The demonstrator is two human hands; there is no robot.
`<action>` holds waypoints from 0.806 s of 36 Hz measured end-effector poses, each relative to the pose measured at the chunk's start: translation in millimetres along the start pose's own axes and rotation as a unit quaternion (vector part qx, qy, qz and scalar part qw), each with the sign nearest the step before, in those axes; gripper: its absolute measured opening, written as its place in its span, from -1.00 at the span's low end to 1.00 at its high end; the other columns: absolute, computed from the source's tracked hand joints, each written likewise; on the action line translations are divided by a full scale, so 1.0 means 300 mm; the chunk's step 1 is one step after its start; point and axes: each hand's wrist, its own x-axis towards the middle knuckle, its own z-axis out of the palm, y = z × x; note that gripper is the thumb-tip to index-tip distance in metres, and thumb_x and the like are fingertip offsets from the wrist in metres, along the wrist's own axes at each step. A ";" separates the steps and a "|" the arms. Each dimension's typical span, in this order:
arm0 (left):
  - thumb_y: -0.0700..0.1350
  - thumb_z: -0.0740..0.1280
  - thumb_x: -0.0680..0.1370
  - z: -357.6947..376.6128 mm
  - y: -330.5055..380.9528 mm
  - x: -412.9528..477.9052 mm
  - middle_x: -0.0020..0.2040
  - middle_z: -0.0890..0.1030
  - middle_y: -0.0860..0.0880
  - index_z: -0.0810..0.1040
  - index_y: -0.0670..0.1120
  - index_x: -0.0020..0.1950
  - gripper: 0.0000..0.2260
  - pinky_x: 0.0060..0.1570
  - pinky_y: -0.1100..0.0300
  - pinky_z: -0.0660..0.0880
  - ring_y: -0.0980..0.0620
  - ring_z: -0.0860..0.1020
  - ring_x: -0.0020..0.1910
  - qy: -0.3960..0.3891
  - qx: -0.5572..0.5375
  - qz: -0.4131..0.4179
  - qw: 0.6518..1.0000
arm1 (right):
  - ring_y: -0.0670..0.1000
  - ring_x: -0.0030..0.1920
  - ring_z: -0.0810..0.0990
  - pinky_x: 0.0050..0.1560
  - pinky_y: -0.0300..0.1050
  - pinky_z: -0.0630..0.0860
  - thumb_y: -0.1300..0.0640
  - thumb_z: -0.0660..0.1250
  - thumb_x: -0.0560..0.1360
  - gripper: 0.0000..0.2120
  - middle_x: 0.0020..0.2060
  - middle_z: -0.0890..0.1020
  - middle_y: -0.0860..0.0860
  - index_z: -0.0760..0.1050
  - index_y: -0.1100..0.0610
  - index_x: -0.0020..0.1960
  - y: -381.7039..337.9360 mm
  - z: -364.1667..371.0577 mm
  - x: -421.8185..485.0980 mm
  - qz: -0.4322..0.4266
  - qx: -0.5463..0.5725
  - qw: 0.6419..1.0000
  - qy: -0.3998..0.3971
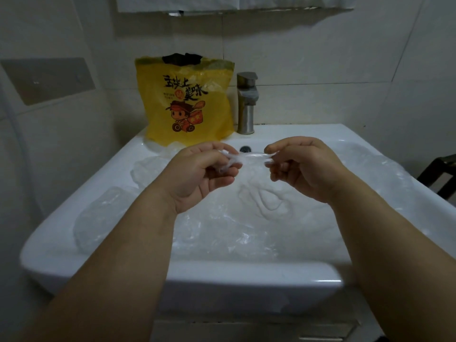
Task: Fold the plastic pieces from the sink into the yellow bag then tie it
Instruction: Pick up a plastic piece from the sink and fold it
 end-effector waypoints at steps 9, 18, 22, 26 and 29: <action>-0.18 0.37 0.53 -0.004 -0.031 0.020 -0.36 0.64 0.00 0.58 -0.15 -0.15 -0.92 -0.36 0.36 0.53 0.19 0.55 -0.40 0.050 0.135 0.037 0.989 | -0.06 -0.35 0.58 -0.28 -0.24 0.58 0.29 0.38 0.46 -0.94 -0.35 0.63 0.05 0.60 0.17 -0.11 0.017 -0.004 0.001 0.017 -0.121 0.992 0.009; -0.28 0.43 0.47 -0.015 -0.048 0.033 -0.19 0.63 0.00 0.61 -0.08 -0.09 -0.89 -0.21 0.32 0.57 0.14 0.59 -0.24 0.087 0.157 0.080 0.980 | -0.05 -0.32 0.56 -0.26 -0.27 0.58 0.31 0.39 0.47 -0.85 -0.26 0.62 0.09 0.61 0.22 0.03 0.030 -0.004 0.004 0.079 -0.191 0.978 0.005; -0.27 0.40 0.48 0.003 -0.035 0.036 -0.33 0.60 0.17 0.52 -0.02 -0.15 -0.84 -0.24 0.35 0.46 0.29 0.56 -0.31 0.082 0.074 0.087 0.990 | -0.06 -0.35 0.50 -0.28 -0.27 0.53 0.25 0.37 0.50 -0.93 -0.33 0.58 0.06 0.62 0.18 -0.12 0.031 0.016 0.004 0.051 -0.204 0.978 0.004; 0.00 0.43 0.40 0.031 -0.049 0.031 -0.09 0.65 0.07 0.52 -0.02 0.07 -0.72 0.02 0.16 0.49 0.12 0.60 0.01 -0.016 0.028 0.016 0.999 | -0.11 -0.39 0.49 -0.33 -0.31 0.50 0.25 0.33 0.52 -0.91 -0.31 0.57 0.09 0.61 0.22 -0.10 0.043 0.056 0.001 0.003 -0.168 0.986 -0.016; 0.23 0.36 0.42 0.052 -0.081 0.033 0.15 0.64 -0.01 0.55 -0.05 0.24 -0.49 0.15 0.05 0.53 0.00 0.58 0.20 -0.059 0.135 -0.022 0.989 | -0.13 -0.38 0.57 -0.34 -0.33 0.49 0.32 0.27 0.55 -0.87 -0.22 0.63 0.17 0.60 0.27 -0.04 0.054 0.087 -0.005 0.007 -0.143 0.988 -0.059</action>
